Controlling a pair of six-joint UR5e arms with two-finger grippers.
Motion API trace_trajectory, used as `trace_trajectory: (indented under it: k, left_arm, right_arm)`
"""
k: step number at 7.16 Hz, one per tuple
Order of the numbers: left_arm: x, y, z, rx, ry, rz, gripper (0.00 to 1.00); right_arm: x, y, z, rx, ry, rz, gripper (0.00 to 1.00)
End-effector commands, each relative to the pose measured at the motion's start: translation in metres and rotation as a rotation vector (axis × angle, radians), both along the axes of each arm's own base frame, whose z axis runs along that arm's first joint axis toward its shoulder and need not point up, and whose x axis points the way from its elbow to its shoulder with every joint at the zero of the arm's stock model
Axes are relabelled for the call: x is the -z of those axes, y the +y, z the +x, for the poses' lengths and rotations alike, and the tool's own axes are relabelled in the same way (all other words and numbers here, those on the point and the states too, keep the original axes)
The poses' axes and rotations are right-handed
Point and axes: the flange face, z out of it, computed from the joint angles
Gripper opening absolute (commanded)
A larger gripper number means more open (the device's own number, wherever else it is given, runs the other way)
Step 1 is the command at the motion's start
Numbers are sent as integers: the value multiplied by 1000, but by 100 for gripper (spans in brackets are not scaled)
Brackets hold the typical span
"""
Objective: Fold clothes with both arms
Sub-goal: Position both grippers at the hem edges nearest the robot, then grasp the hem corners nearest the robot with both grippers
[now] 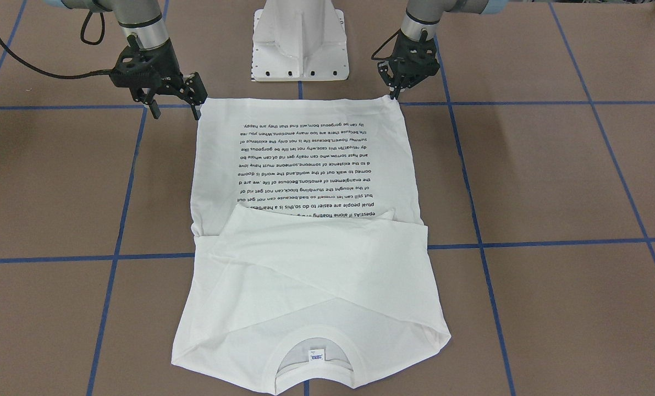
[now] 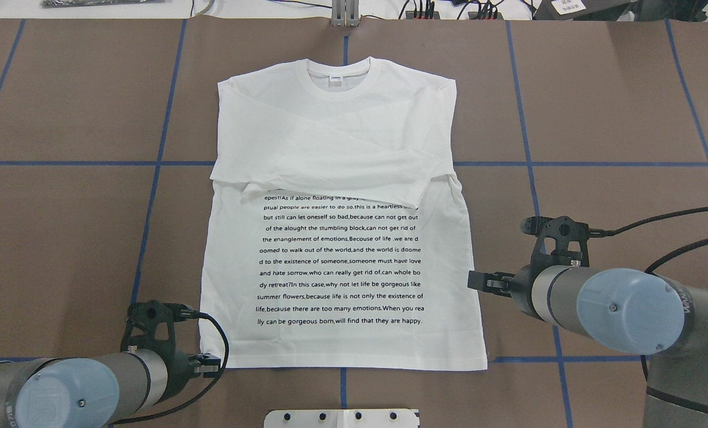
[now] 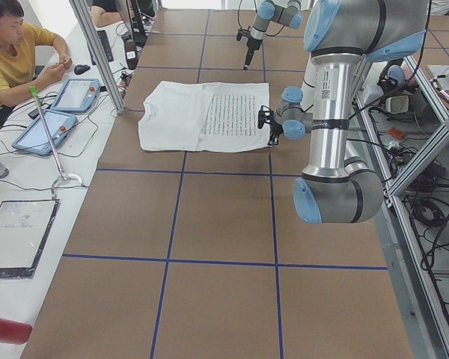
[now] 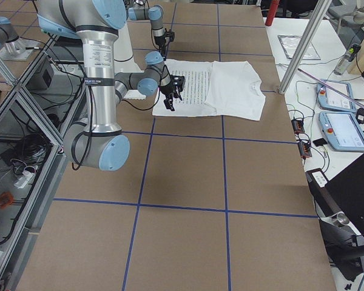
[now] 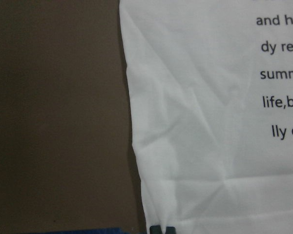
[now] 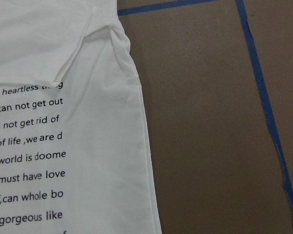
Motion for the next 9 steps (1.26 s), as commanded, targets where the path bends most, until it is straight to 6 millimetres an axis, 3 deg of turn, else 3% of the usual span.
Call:
trace_trajectory:
  k: [1,2,5,7,9]
  left_arm:
    - [28,-10,-18,21,58,11,0]
    - [31,-12,-20,27,66,14,0]
    - [34,-22,-27,77,68,40,0]
    - [32,-22,-29,81,65,42,0]
    - [34,-24,-30,105,66,59,0]
  right_arm:
    - [-7,40,-24,-73,-10,-21,99]
    - [-7,57,-33,-100,-24,-20,99]
    - [-23,103,-60,-129,-21,-34,72]
    - [-42,114,-73,-123,14,-26,70]
    - [-46,122,-78,-113,22,-16,64]
